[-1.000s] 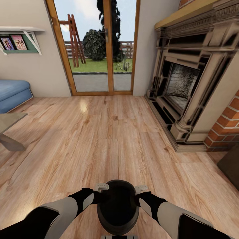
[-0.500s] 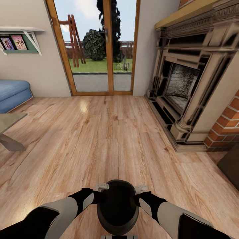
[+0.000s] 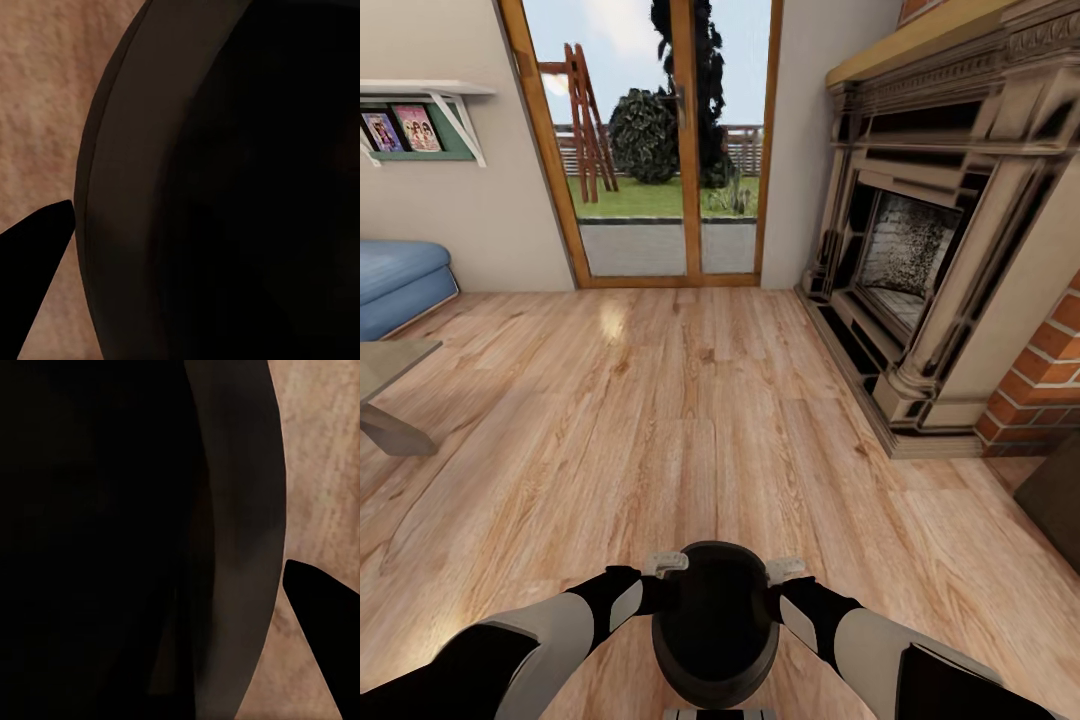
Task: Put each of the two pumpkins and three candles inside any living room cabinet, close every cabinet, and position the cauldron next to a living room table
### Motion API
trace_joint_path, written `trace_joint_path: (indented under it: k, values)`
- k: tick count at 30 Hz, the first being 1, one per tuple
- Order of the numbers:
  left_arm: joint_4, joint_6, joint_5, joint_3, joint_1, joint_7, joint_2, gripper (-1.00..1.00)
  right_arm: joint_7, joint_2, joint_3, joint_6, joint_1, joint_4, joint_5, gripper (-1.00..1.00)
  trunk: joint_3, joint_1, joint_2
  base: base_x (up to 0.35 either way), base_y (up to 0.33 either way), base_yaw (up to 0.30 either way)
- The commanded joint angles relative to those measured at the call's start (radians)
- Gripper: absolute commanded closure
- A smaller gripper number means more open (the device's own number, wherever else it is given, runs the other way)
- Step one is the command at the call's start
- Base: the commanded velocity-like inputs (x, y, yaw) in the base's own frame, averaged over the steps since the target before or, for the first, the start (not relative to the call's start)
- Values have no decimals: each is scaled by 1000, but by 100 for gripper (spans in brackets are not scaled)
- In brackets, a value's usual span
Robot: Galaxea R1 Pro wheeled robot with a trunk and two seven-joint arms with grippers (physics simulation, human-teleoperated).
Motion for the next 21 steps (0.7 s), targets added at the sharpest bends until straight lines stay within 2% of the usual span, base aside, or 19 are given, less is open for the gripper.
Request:
trace_joint_path:
  k: [1,7,21]
  values:
    - [2,0,1,-26,-1,2,0,100,-2,-1,13,3,0,1,-4,100,-1,0,0,0,0,0]
    - [2,0,3,-25,-1,2,10,100,-2,0,14,3,-1,1,-3,100,5,0,0,0,0,13]
    - [1,-1,3,-26,-1,2,11,100,-1,0,14,3,0,1,-2,100,26,0,0,0,0,69]
